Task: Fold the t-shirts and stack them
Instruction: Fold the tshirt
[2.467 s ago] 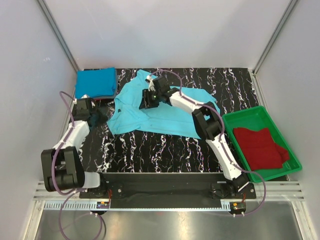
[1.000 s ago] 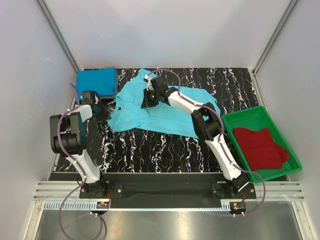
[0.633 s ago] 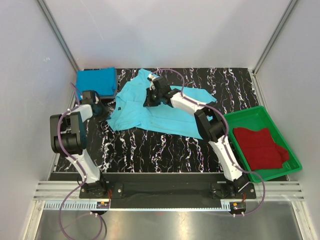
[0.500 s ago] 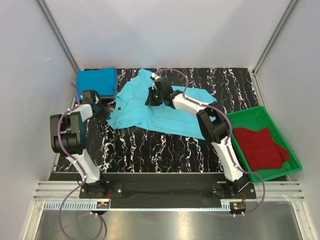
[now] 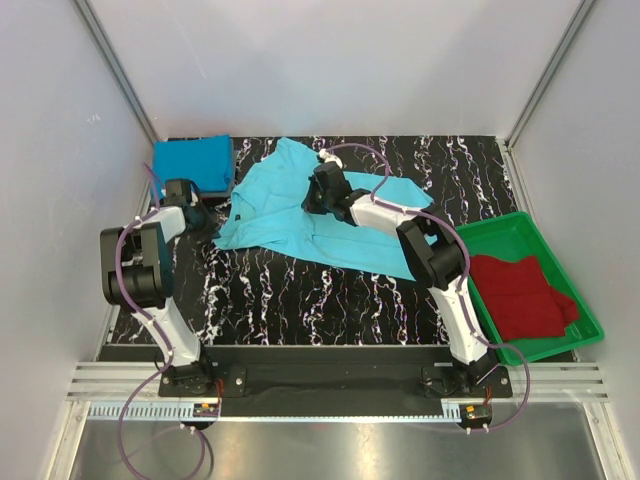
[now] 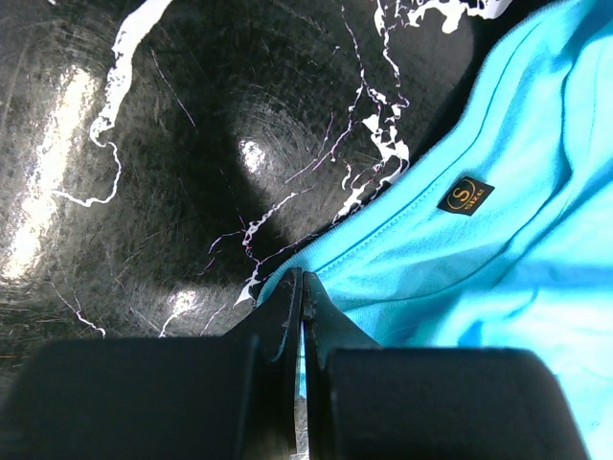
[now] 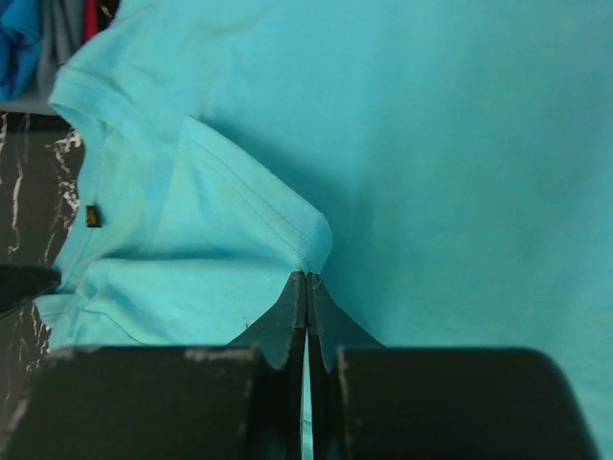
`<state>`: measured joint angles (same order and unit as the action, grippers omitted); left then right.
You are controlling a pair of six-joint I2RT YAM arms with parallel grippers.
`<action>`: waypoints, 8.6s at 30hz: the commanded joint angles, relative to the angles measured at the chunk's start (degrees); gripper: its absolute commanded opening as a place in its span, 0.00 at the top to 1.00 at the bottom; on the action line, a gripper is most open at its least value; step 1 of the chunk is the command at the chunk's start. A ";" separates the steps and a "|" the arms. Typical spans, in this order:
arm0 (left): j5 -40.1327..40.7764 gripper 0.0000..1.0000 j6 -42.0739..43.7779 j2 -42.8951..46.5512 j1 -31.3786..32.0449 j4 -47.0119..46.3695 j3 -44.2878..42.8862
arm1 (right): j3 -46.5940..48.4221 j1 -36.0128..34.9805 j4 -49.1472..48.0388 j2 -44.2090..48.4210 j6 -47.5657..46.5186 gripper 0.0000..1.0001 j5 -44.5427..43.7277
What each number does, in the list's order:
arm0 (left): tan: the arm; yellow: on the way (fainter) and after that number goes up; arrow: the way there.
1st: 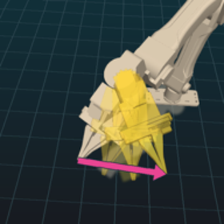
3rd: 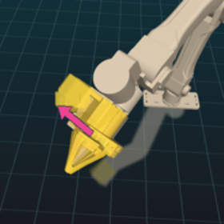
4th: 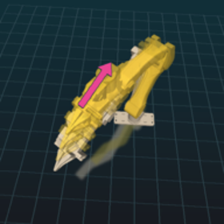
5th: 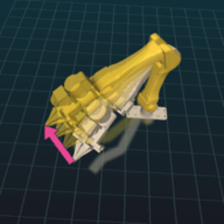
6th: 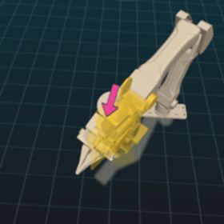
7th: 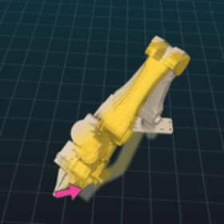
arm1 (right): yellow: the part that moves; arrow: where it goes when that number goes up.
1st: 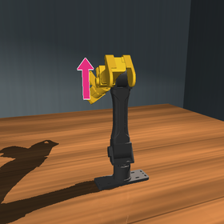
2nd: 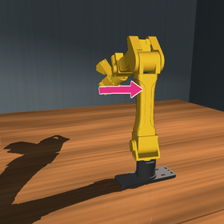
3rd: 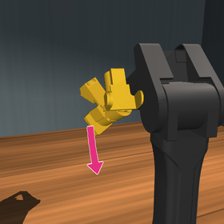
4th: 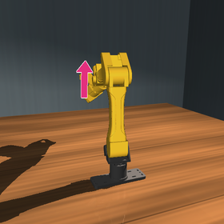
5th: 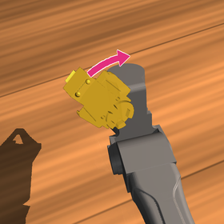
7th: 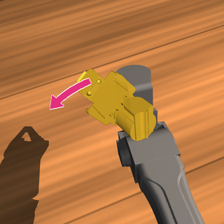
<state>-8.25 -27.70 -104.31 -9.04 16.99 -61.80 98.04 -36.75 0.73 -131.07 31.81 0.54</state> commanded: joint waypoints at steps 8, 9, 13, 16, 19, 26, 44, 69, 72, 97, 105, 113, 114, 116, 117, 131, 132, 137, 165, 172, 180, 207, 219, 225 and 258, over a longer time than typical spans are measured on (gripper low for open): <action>6.14 1.00 2.83 -2.39 0.16 5.42 0.10 | -4.79 -0.16 -3.28 5.91 5.63 1.00 -9.06; 6.14 1.00 2.92 -2.13 0.16 5.68 -0.07 | -4.87 -0.07 -3.37 5.91 5.72 1.00 -8.89; 6.93 0.85 4.15 3.91 0.07 7.09 -1.39 | -5.23 -0.16 -4.68 5.91 5.37 1.00 -6.08; 10.08 0.77 4.67 9.89 0.68 7.09 -0.87 | -3.92 -0.16 -5.48 5.56 4.58 1.00 -1.60; 11.41 0.71 5.64 14.21 3.05 7.09 0.53 | -2.86 -0.07 -5.04 6.08 4.22 1.00 1.57; 12.23 0.69 2.23 17.83 12.55 7.27 4.14 | 1.10 -0.07 6.10 7.92 3.52 0.78 2.64; 26.70 0.74 0.63 3.42 13.17 10.51 -0.59 | -28.95 1.51 18.51 24.19 5.98 0.84 1.05; 12.48 0.56 8.19 17.38 13.08 10.08 2.91 | -38.81 2.92 19.57 31.93 3.61 0.85 1.40; 11.59 0.54 5.66 18.79 13.08 9.46 5.72 | -38.36 2.91 19.40 31.40 3.52 0.85 2.36; 22.31 0.51 -27.05 8.35 10.27 9.02 4.77 | -38.45 3.00 18.43 32.19 2.90 0.85 3.68; 23.10 1.00 -21.53 5.43 10.44 9.37 2.65 | -41.00 3.00 18.16 33.86 2.20 0.85 2.72; 35.40 1.00 -15.63 13.78 10.27 16.84 3.44 | -44.86 2.91 18.25 35.00 2.20 0.85 2.36; 36.98 1.00 -14.93 14.57 10.27 17.11 3.96 | -45.21 2.91 18.25 35.17 2.20 0.85 2.45; 37.60 1.00 -14.14 16.42 10.18 17.37 5.55 | -46.27 2.91 18.25 35.96 2.20 0.85 2.54; 37.43 1.00 -13.70 16.77 10.27 17.37 5.99 | -46.53 3.00 18.25 36.23 2.11 0.85 2.54; 36.29 0.68 -12.90 12.90 9.57 22.38 6.96 | -43.65 2.91 18.52 42.73 2.03 0.81 7.02; 36.90 0.66 -12.12 13.86 9.48 22.73 5.22 | -42.42 2.91 18.43 42.65 2.11 0.80 7.37; 38.75 0.61 -8.16 17.73 9.48 24.14 -1.91 | -30.93 3.18 18.52 38.09 0.54 0.75 7.29; 8.08 0.63 -5.43 9.92 14.66 6.30 3.52 | 13.75 3.35 11.84 -9.28 -8.96 0.59 38.31; 11.32 0.63 -5.08 7.64 14.75 6.39 3.79 | 13.85 3.27 11.92 -10.35 -9.13 0.67 37.62; 20.46 0.65 -5.61 3.42 16.41 9.46 3.97 | 11.56 3.44 13.24 -1.31 -14.40 1.00 26.63; 20.74 0.53 1.77 19.40 18.44 14.56 -8.07 | 5.07 9.39 27.57 15.04 -15.55 0.65 11.59; 9.48 0.52 8.28 24.86 19.50 13.68 -8.16 | 8.30 28.83 42.15 13.12 -21.53 0.74 4.82; 10.54 0.52 9.77 25.74 19.50 12.89 -5.71 | 12.61 35.96 45.93 6.53 -22.67 0.75 13.43; 11.33 0.53 10.04 21.78 19.58 12.01 -6.14 | 22.02 38.07 45.68 -6.92 -27.33 0.71 16.95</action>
<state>2.61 -18.50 -82.00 10.41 31.11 -67.13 117.97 1.19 47.27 -137.99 4.84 15.29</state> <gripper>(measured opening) 0.471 0.285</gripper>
